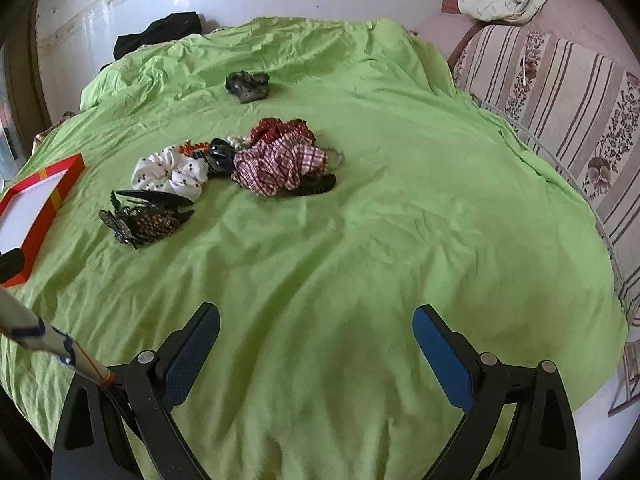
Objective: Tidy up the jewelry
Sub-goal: 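Move both tools toward the pile of hair accessories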
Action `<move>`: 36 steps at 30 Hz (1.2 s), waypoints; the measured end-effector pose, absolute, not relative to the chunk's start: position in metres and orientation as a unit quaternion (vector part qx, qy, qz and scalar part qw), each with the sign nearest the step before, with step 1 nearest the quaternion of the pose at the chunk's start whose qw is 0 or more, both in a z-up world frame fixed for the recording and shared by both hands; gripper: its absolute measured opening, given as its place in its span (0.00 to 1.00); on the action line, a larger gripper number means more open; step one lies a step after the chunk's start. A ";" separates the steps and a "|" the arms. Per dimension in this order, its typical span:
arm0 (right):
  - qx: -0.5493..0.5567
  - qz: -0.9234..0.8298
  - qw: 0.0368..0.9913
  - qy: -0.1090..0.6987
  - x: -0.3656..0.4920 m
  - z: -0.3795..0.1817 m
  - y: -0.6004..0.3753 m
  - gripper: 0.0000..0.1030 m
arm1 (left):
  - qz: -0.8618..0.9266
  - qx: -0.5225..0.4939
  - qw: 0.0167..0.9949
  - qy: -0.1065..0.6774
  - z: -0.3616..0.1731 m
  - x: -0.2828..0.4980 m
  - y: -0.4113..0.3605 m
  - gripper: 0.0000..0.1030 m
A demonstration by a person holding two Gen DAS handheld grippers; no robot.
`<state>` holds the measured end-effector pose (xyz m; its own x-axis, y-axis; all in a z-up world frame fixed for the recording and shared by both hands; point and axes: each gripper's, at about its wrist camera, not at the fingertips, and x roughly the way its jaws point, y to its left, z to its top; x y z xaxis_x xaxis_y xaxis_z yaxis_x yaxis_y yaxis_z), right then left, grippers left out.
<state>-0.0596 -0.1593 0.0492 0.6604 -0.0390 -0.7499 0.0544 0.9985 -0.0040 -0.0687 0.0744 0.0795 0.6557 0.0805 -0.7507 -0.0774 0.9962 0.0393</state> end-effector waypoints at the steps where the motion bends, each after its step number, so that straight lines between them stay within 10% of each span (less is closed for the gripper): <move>1: 0.010 -0.027 0.911 0.412 -0.059 0.048 -0.160 0.97 | 0.043 0.002 0.910 0.413 0.079 -0.069 0.073 0.61; 36: 0.046 -0.035 0.909 0.413 -0.046 0.037 -0.190 0.97 | 0.020 -0.007 0.902 0.432 0.073 -0.054 0.070 0.61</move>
<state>-0.0461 -0.1899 0.0373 0.6563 -0.0260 -0.7541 0.1023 0.9932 0.0547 -0.0543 0.0697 0.0734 0.6258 0.0299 -0.7794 -0.0413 0.9991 0.0052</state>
